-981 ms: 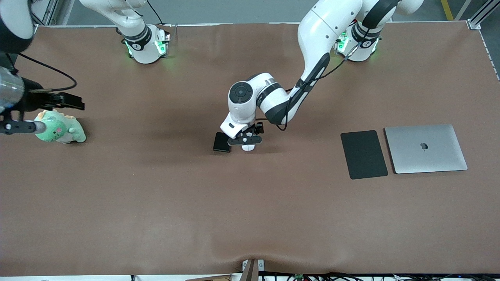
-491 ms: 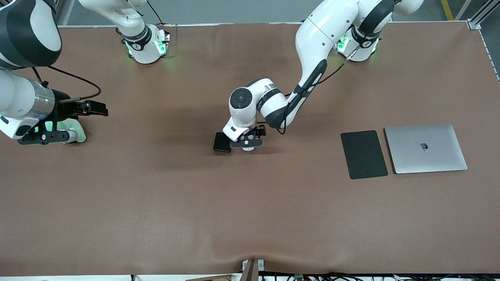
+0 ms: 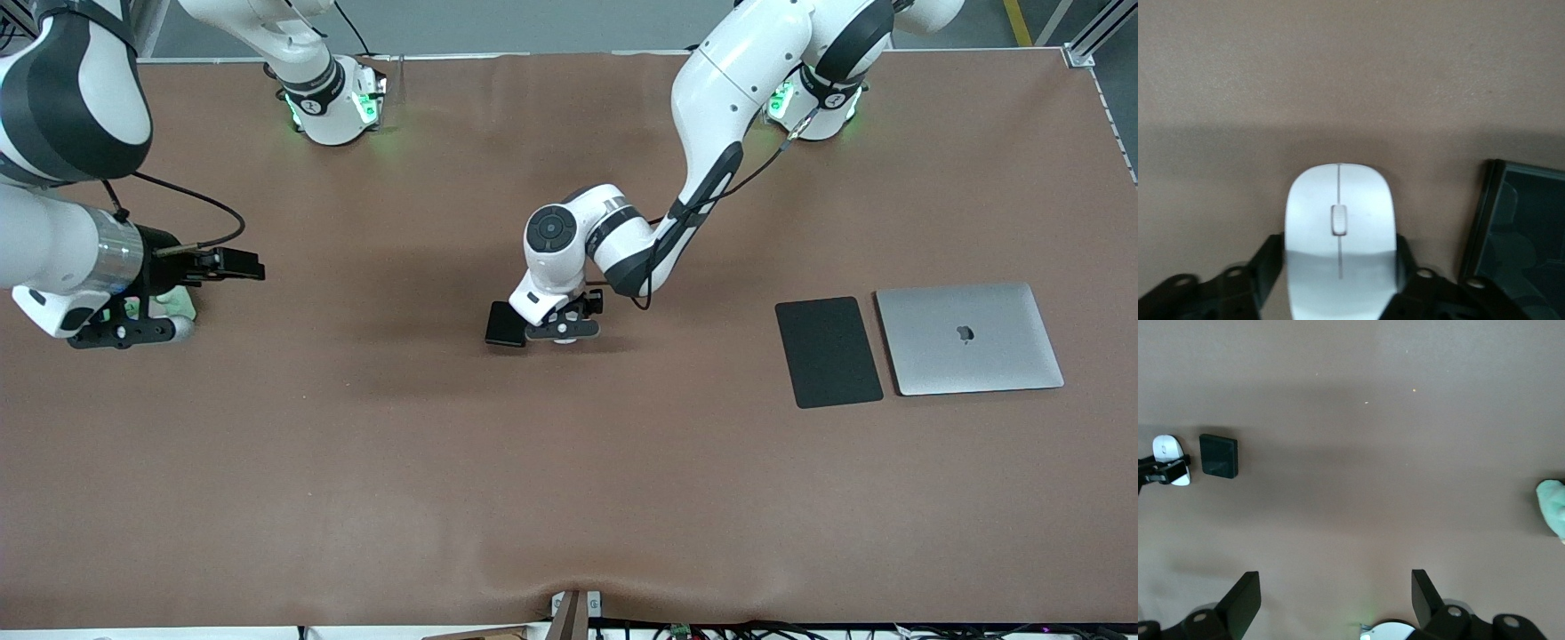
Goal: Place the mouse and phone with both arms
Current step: 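Grasp the white mouse with the left gripper while the right gripper reaches out, then carry the mouse toward the black pad while the right gripper reaches the phone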
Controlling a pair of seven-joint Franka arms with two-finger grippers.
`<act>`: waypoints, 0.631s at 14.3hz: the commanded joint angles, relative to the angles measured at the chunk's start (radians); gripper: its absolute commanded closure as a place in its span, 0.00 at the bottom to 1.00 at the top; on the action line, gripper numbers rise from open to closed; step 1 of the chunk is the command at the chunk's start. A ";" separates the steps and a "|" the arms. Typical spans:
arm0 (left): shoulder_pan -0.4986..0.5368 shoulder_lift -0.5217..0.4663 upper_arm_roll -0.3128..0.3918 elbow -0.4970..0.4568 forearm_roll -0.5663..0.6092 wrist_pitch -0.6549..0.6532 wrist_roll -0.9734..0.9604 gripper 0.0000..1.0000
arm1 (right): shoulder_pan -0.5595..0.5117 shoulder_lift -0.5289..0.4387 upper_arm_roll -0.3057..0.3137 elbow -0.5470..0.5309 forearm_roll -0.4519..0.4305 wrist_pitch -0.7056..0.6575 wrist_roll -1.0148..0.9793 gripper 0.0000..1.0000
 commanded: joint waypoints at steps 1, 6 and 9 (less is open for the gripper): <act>-0.003 0.013 0.001 0.017 0.023 0.026 -0.050 0.58 | 0.050 0.029 -0.003 0.013 0.021 0.035 0.099 0.00; 0.055 -0.142 -0.016 0.020 0.005 -0.125 -0.026 0.61 | 0.169 0.058 -0.003 0.012 0.023 0.094 0.259 0.00; 0.163 -0.294 -0.046 0.008 -0.107 -0.254 0.090 0.61 | 0.246 0.101 -0.002 0.012 0.056 0.160 0.342 0.00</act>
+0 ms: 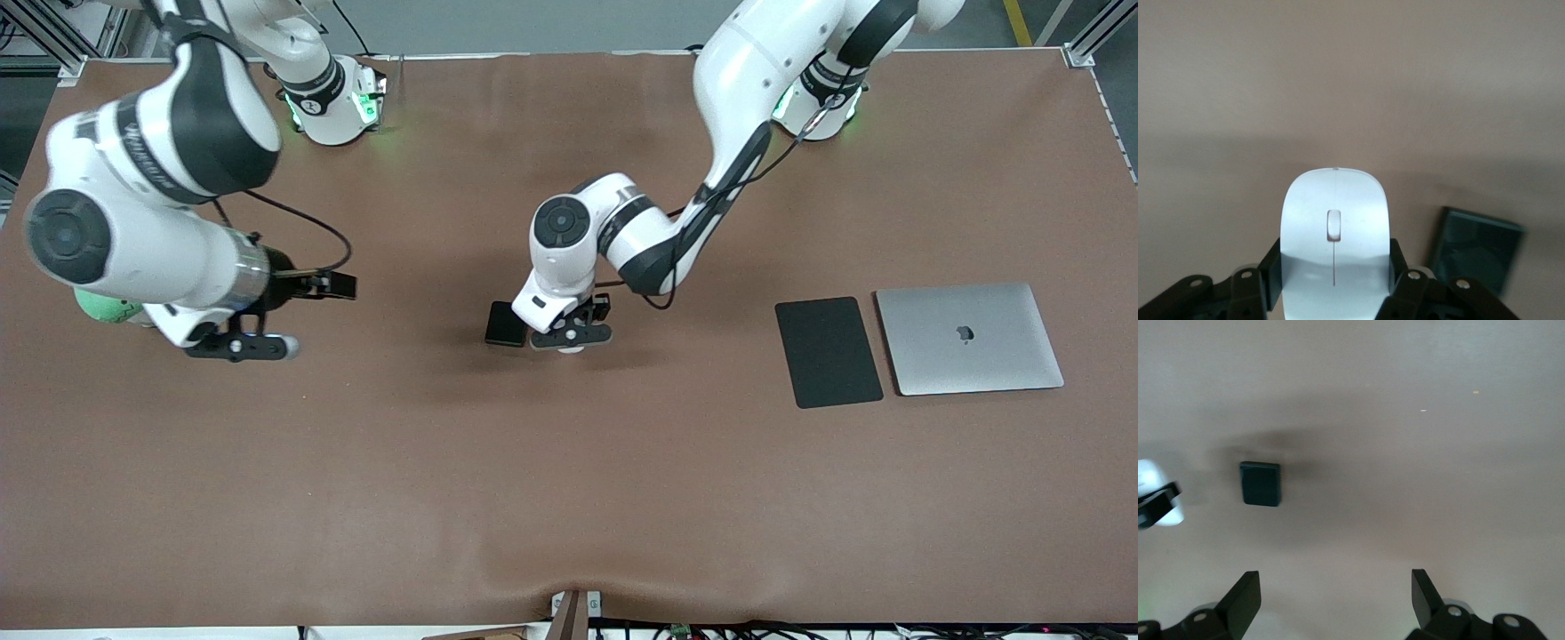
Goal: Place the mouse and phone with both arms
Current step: 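Carry the mouse toward the black pad while the right gripper reaches the phone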
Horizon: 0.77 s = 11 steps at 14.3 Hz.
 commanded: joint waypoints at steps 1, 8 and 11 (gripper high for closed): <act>0.108 -0.172 -0.020 -0.054 -0.083 -0.146 0.102 0.61 | 0.066 0.049 -0.010 0.013 0.047 0.056 0.080 0.00; 0.432 -0.500 -0.020 -0.376 -0.111 -0.238 0.370 0.61 | 0.201 0.160 -0.010 -0.007 0.045 0.192 0.155 0.00; 0.585 -0.631 -0.020 -0.571 -0.108 -0.150 0.495 0.61 | 0.235 0.172 -0.010 -0.084 0.045 0.316 0.157 0.00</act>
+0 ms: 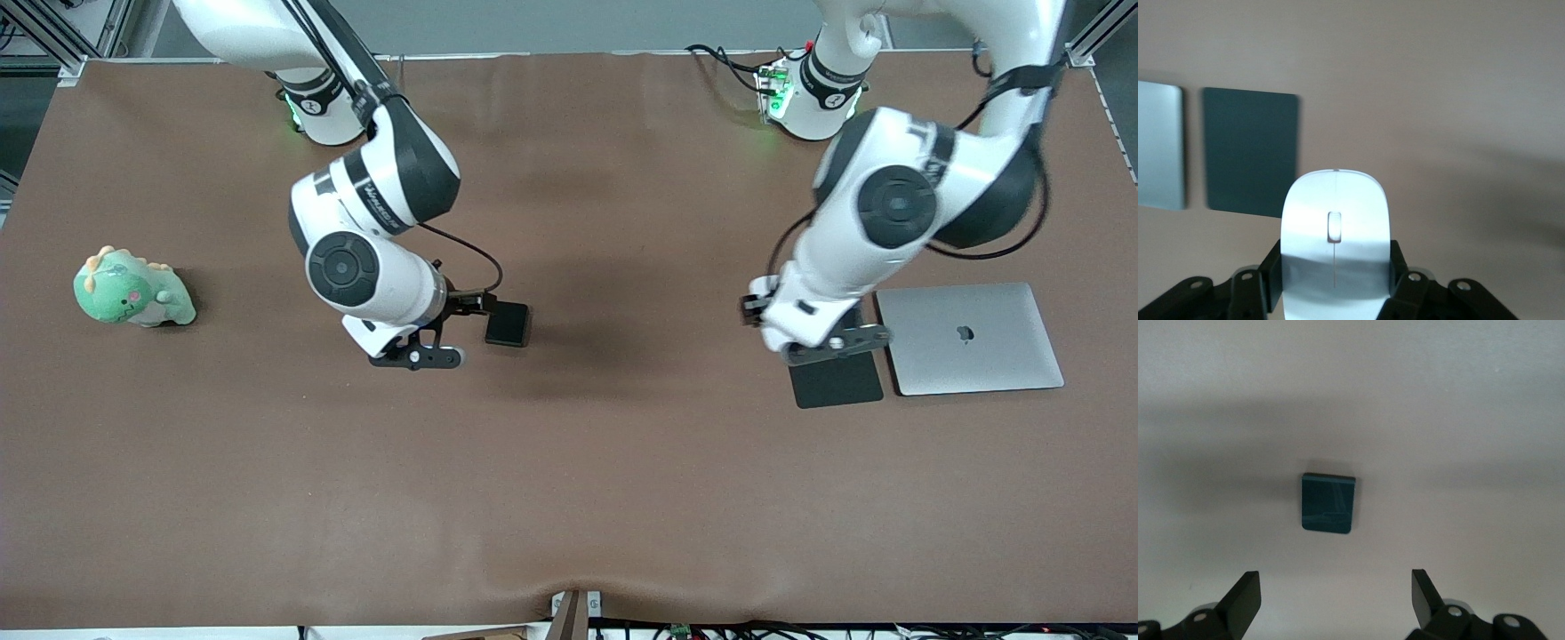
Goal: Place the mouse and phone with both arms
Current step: 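Carry the mouse toward the black pad while the right gripper reaches the phone, then lower the mouse onto the pad while the right gripper grasps the phone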
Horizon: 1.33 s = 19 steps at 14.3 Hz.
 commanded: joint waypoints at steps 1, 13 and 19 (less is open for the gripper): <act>0.127 -0.162 -0.009 -0.248 -0.015 0.103 0.146 0.61 | 0.033 0.002 -0.010 -0.077 0.016 0.099 0.013 0.00; 0.265 0.103 -0.001 -0.462 0.032 0.586 0.401 0.61 | 0.081 0.154 -0.011 -0.094 0.012 0.231 0.187 0.00; 0.270 0.223 0.002 -0.396 0.081 0.676 0.398 0.59 | 0.113 0.185 -0.011 -0.159 0.015 0.369 0.205 0.00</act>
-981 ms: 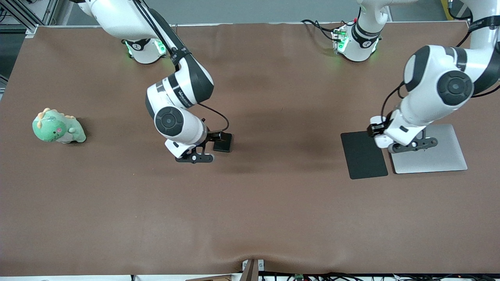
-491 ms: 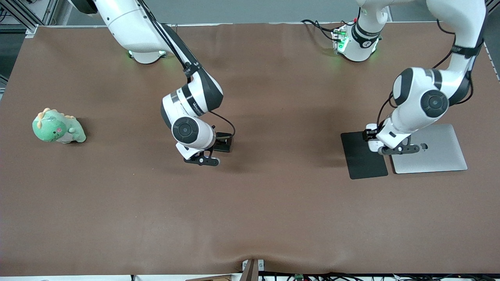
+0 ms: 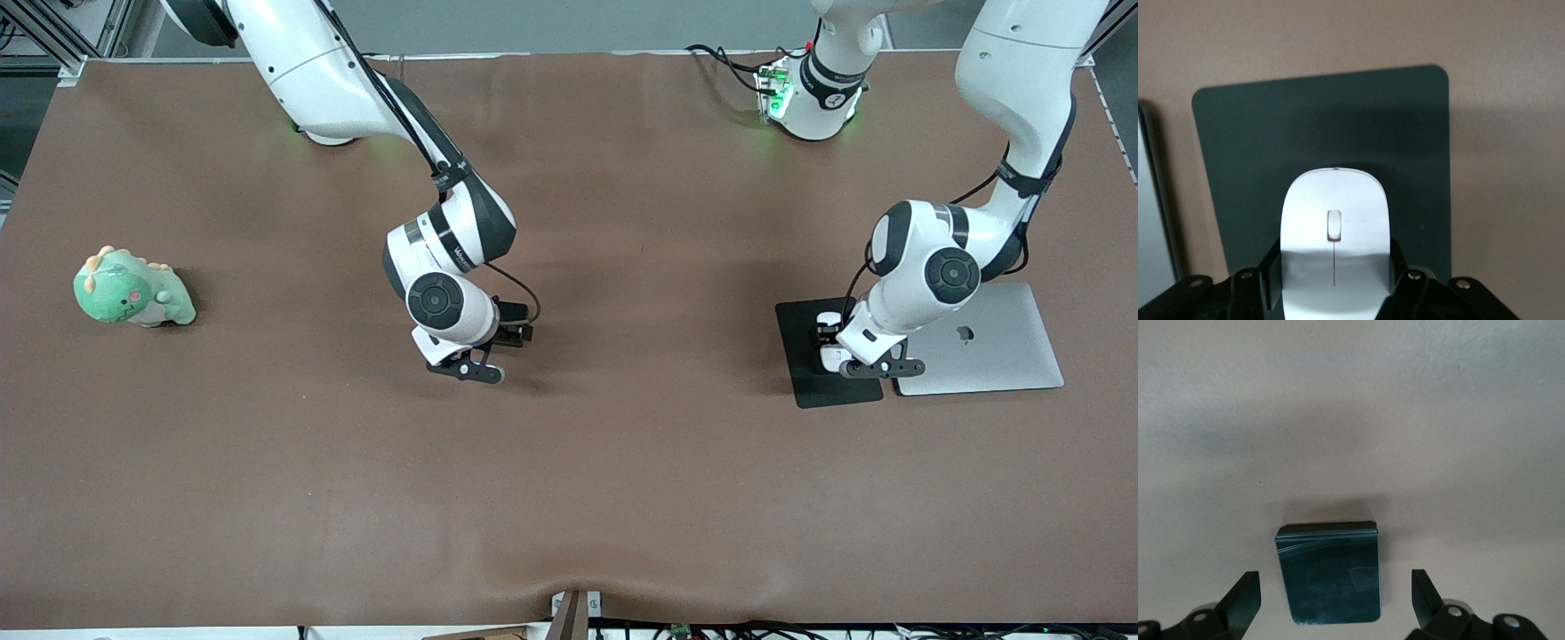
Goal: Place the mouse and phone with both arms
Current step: 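Lower the mouse onto the pad while the right gripper grasps the phone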
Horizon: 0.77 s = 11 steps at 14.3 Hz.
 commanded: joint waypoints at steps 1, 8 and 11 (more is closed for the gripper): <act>0.003 0.040 0.001 0.032 0.021 0.032 0.013 0.55 | 0.032 0.013 -0.011 -0.018 0.014 0.047 0.037 0.00; 0.011 -0.015 -0.001 0.097 0.084 -0.069 0.010 0.00 | 0.058 0.016 -0.011 -0.050 0.007 0.070 0.071 0.00; 0.012 -0.090 -0.012 0.222 0.072 -0.328 0.022 0.00 | 0.061 0.016 -0.011 -0.072 0.007 0.101 0.069 0.00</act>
